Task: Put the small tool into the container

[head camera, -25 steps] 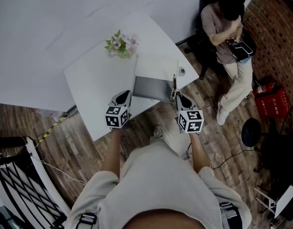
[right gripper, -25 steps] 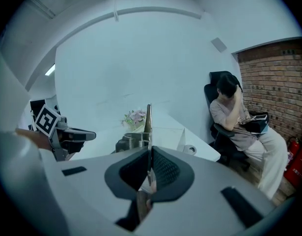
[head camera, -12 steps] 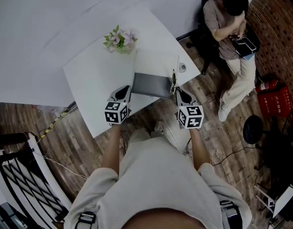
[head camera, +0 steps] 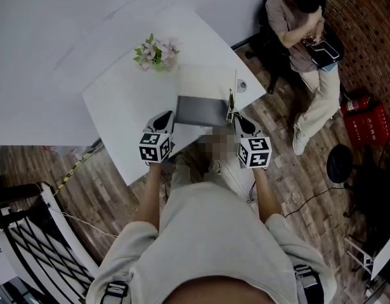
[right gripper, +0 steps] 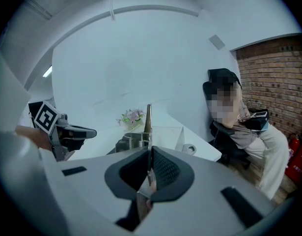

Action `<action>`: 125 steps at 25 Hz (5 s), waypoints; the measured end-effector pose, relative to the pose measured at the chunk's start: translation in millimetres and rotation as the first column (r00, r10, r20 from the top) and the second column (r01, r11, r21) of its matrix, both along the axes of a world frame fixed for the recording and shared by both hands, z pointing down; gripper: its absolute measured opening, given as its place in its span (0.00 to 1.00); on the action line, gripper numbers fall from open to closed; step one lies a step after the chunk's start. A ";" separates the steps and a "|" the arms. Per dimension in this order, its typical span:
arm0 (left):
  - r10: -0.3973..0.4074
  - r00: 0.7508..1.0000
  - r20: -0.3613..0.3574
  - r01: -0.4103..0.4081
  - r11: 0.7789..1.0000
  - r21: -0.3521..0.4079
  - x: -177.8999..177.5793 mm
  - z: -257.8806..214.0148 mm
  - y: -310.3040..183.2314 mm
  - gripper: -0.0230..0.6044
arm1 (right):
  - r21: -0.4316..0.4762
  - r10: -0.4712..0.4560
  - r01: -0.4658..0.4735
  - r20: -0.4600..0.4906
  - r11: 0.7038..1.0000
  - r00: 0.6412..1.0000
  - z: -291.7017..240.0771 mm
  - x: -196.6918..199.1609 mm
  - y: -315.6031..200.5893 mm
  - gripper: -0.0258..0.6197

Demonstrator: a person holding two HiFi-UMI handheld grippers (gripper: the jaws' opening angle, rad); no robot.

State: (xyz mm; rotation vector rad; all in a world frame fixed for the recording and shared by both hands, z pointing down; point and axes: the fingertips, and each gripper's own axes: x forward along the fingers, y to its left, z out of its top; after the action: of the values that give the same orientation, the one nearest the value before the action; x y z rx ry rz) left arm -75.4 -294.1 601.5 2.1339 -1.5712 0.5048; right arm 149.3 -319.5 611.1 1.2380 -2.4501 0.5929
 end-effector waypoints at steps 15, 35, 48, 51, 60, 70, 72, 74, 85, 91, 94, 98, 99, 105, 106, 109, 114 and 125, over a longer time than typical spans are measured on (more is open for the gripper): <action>0.114 0.993 -0.042 -0.113 0.994 0.007 -38.7 3.5 -23.4 0.05 | -0.010 0.117 -0.117 -0.049 0.993 0.992 1.1 -36.3 8.9 0.04; 0.177 0.979 -0.103 -0.176 0.984 0.024 -105.3 7.4 -5.0 0.05 | 0.063 0.079 -0.064 -0.279 0.996 0.957 -3.4 -107.3 32.1 0.04; 0.153 0.980 -0.126 -0.149 0.988 0.044 -116.3 2.2 -8.5 0.05 | 0.102 -0.101 0.205 -0.615 0.973 0.782 6.9 -125.9 20.1 0.04; 0.147 0.981 -0.128 -0.142 0.989 0.047 -118.3 0.5 -9.6 0.05 | 0.099 -0.132 0.276 -0.696 0.956 0.706 12.0 -127.9 17.6 0.04; 0.134 0.982 -0.131 -0.128 0.991 0.049 -123.2 1.8 -11.7 0.05 | 0.064 -0.178 0.434 -0.852 0.899 0.492 28.0 -132.1 7.8 0.04; 0.120 0.983 -0.138 -0.115 0.992 0.045 -128.7 3.3 -8.2 0.05 | 0.000 -0.162 0.581 -0.961 0.814 0.226 46.1 -133.7 1.6 0.04; 0.116 0.984 -0.139 -0.111 0.993 0.043 -131.3 4.2 -6.4 0.05 | -0.009 -0.153 0.595 -0.969 0.804 0.193 48.8 -134.3 0.4 0.04; 0.111 0.984 -0.138 -0.107 0.993 0.041 -133.7 4.3 -4.8 0.05 | -0.017 -0.148 0.604 -0.975 0.797 0.167 50.9 -135.3 -1.2 0.04; 0.086 0.988 -0.131 -0.082 0.996 0.033 -145.1 5.3 1.2 0.05 | -0.055 -0.153 0.598 -0.981 0.800 0.115 77.5 -135.0 -13.0 0.04; 0.070 0.990 -0.122 -0.067 0.997 0.027 -152.7 3.9 5.4 0.05 | -0.056 -0.150 0.591 -0.982 0.805 0.112 83.4 -139.9 -20.5 0.04; 0.060 0.991 -0.117 -0.058 0.998 0.021 -156.6 5.6 5.6 0.05 | -0.047 -0.140 0.584 -0.983 0.810 0.116 87.6 -140.6 -24.7 0.04; 0.045 0.992 -0.115 -0.045 0.999 0.009 -161.8 14.2 1.4 0.05 | -0.043 -0.132 0.579 -0.985 0.814 0.113 99.6 -140.5 -37.1 0.04; 0.043 0.992 -0.115 -0.043 0.999 0.007 -162.6 15.1 1.8 0.05 | -0.045 -0.132 0.576 -0.985 0.816 0.111 101.7 -139.7 -38.5 0.04; 0.036 0.993 -0.110 -0.036 0.999 0.001 -165.9 14.6 6.5 0.05 | -0.025 -0.101 0.554 -0.989 0.832 0.107 103.9 -134.6 -42.8 0.04; 0.035 0.993 -0.109 -0.035 0.999 0.000 -166.5 14.5 6.9 0.05 | -0.020 -0.096 0.550 -0.989 0.835 0.110 103.6 -134.3 -43.7 0.04; 0.034 0.994 -0.106 -0.034 0.999 0.000 -167.4 13.9 7.2 0.05 | -0.009 -0.085 0.540 -0.990 0.842 0.116 102.8 -133.3 -46.5 0.04; 0.035 0.994 -0.105 -0.035 0.999 0.000 -166.2 12.6 7.7 0.05 | -0.014 -0.087 0.534 -0.990 0.846 0.111 107.5 -131.8 -46.4 0.04; 0.037 0.994 -0.107 -0.038 0.999 -0.007 -163.3 13.8 9.7 0.05 | -0.059 -0.144 0.539 -0.983 0.840 0.116 118.9 -129.7 -38.7 0.06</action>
State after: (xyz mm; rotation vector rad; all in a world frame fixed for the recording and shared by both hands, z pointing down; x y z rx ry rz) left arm -238.7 -284.4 615.3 2.1503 -1.4705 0.4014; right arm 19.6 -358.2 730.0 0.6217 -1.5067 -0.6713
